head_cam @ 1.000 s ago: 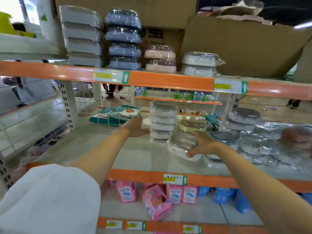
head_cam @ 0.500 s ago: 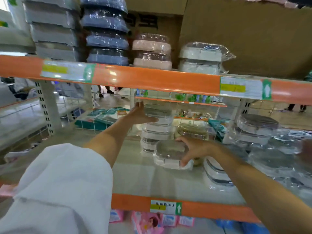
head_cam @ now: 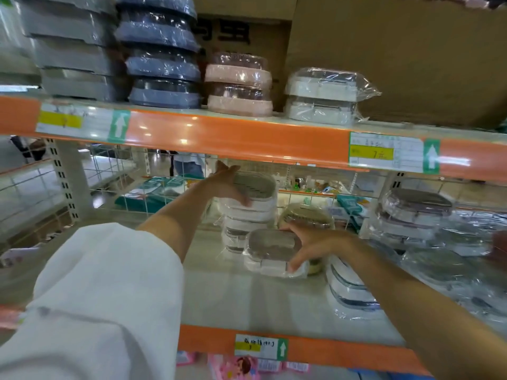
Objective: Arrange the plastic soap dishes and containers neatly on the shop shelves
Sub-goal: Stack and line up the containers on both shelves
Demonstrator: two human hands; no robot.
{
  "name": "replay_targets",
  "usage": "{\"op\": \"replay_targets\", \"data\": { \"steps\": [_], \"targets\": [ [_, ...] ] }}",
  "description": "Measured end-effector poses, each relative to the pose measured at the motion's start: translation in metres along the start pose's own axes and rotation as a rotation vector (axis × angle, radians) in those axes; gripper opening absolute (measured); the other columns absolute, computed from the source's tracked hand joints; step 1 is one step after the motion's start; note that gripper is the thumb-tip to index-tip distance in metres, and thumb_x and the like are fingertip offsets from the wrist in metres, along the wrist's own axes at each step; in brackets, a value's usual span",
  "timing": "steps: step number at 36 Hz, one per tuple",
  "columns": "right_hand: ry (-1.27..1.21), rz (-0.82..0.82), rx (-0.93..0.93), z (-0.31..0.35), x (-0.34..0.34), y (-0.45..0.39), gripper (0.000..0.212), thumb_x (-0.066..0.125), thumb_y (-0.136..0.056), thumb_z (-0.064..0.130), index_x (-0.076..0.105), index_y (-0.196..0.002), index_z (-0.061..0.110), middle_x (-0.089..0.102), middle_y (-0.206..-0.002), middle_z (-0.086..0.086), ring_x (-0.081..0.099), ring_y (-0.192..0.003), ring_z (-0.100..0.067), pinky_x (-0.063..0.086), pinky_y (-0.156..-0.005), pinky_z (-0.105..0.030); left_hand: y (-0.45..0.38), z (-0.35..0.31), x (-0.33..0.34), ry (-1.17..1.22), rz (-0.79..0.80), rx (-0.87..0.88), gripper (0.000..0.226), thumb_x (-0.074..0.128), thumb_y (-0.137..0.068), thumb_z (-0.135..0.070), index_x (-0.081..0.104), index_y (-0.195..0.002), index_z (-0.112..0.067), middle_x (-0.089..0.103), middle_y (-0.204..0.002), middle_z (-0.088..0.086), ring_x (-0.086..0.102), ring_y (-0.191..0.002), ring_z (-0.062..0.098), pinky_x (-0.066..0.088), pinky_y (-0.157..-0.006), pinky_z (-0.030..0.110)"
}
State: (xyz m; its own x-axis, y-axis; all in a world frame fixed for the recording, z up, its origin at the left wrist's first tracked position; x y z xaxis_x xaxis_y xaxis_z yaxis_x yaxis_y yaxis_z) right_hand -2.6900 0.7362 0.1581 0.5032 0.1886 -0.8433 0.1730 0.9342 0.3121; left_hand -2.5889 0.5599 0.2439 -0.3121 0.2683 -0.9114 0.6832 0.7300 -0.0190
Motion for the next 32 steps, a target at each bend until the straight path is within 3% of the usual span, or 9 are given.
{"op": "replay_targets", "data": {
  "steps": [3, 6, 8, 14, 18, 22, 27, 30, 32],
  "targets": [
    [0.015, -0.005, 0.002, 0.002, 0.0, 0.002, 0.095, 0.083, -0.067, 0.034, 0.028, -0.143, 0.029, 0.042, -0.132, 0.006, 0.044, -0.117, -0.015, 0.041, -0.102, -0.038, 0.003, 0.003, -0.004, -0.032, -0.019, 0.007, 0.097, 0.084, -0.057, -0.055, 0.038, -0.135, -0.023, 0.021, -0.124, 0.007, 0.031, -0.123, 0.031, 0.036, -0.108, 0.039],
    [0.022, 0.001, 0.006, 0.007, 0.002, 0.007, 0.095, 0.083, -0.068, 0.036, 0.026, -0.144, 0.029, 0.04, -0.137, 0.004, 0.043, -0.118, -0.015, 0.041, -0.102, -0.038, 0.014, 0.003, -0.008, -0.019, -0.06, 0.034, 0.1, 0.082, -0.049, -0.064, 0.041, -0.131, -0.024, 0.022, -0.129, 0.006, 0.027, -0.126, 0.03, 0.034, -0.109, 0.046],
    [0.02, 0.002, 0.011, 0.012, 0.004, 0.014, 0.095, 0.083, -0.07, 0.034, 0.025, -0.145, 0.027, 0.039, -0.135, 0.005, 0.042, -0.119, -0.014, 0.039, -0.1, -0.035, 0.028, 0.003, -0.01, -0.009, -0.075, 0.055, 0.094, 0.083, -0.058, -0.056, 0.04, -0.133, -0.021, 0.023, -0.131, 0.006, 0.023, -0.128, 0.027, 0.03, -0.111, 0.04],
    [0.0, -0.023, 0.018, 0.027, 0.011, 0.044, 0.095, 0.082, -0.074, 0.027, 0.022, -0.148, 0.023, 0.038, -0.132, 0.006, 0.039, -0.117, -0.012, 0.033, -0.093, -0.023, 0.072, 0.009, -0.014, 0.049, -0.057, 0.132, 0.085, 0.084, -0.068, -0.038, 0.036, -0.134, -0.012, 0.038, -0.12, 0.0, 0.04, -0.104, 0.017, 0.038, -0.087, 0.028],
    [0.003, -0.056, 0.014, 0.041, 0.02, 0.072, 0.098, 0.084, -0.07, 0.031, 0.024, -0.147, 0.023, 0.039, -0.138, 0.004, 0.041, -0.12, -0.012, 0.035, -0.095, -0.023, 0.112, 0.022, -0.01, 0.076, -0.019, 0.12, 0.092, 0.085, -0.064, -0.043, 0.037, -0.137, -0.012, 0.048, -0.129, 0.006, 0.048, -0.111, 0.023, 0.042, -0.092, 0.034],
    [0.026, -0.073, 0.002, 0.065, 0.032, 0.106, 0.09, 0.085, -0.069, 0.032, 0.033, -0.141, 0.02, 0.046, -0.135, 0.001, 0.046, -0.12, -0.017, 0.039, -0.103, -0.03, 0.157, 0.028, -0.012, 0.054, 0.016, 0.1, 0.091, 0.081, -0.069, -0.046, 0.034, -0.139, -0.013, 0.044, -0.132, 0.003, 0.044, -0.118, 0.023, 0.034, -0.088, 0.027],
    [0.066, -0.048, -0.006, 0.092, 0.045, 0.146, 0.091, 0.084, -0.071, 0.033, 0.031, -0.144, 0.021, 0.046, -0.124, 0.007, 0.046, -0.111, -0.013, 0.037, -0.091, -0.023, 0.214, 0.037, -0.025, 0.134, 0.119, 0.055, 0.103, 0.084, -0.058, -0.056, 0.032, -0.139, -0.02, 0.047, -0.134, -0.002, 0.049, -0.116, 0.018, 0.04, -0.102, 0.035],
    [0.062, -0.056, -0.03, 0.112, 0.045, 0.171, 0.094, 0.084, -0.071, 0.031, 0.027, -0.146, 0.023, 0.04, -0.133, 0.009, 0.042, -0.119, -0.012, 0.034, -0.099, -0.024, 0.244, 0.036, -0.045, 0.103, 0.109, 0.058, 0.1, 0.082, -0.064, -0.052, 0.03, -0.144, -0.022, 0.04, -0.136, -0.009, 0.044, -0.125, 0.018, 0.037, -0.102, 0.03],
    [0.069, -0.068, -0.046, 0.125, 0.043, 0.186, 0.1, 0.085, -0.069, 0.035, 0.025, -0.148, 0.025, 0.038, -0.139, 0.008, 0.042, -0.125, -0.014, 0.036, -0.106, -0.029, 0.264, 0.029, -0.06, 0.083, 0.11, 0.078, 0.11, 0.082, -0.056, -0.06, 0.031, -0.145, -0.02, 0.038, -0.142, -0.008, 0.042, -0.127, 0.018, 0.039, -0.1, 0.028]
  ]
}}
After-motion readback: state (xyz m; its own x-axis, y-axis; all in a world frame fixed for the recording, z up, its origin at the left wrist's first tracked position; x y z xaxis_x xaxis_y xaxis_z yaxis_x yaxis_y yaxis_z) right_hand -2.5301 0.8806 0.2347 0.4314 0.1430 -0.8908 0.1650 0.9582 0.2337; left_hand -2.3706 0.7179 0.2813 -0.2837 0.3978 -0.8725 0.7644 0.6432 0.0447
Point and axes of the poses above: each hand's wrist, its own y-axis away from the middle knuckle, its own x-axis out of the palm, z = x × y, the point moved 10 cm from there along -y, towards the middle knuckle
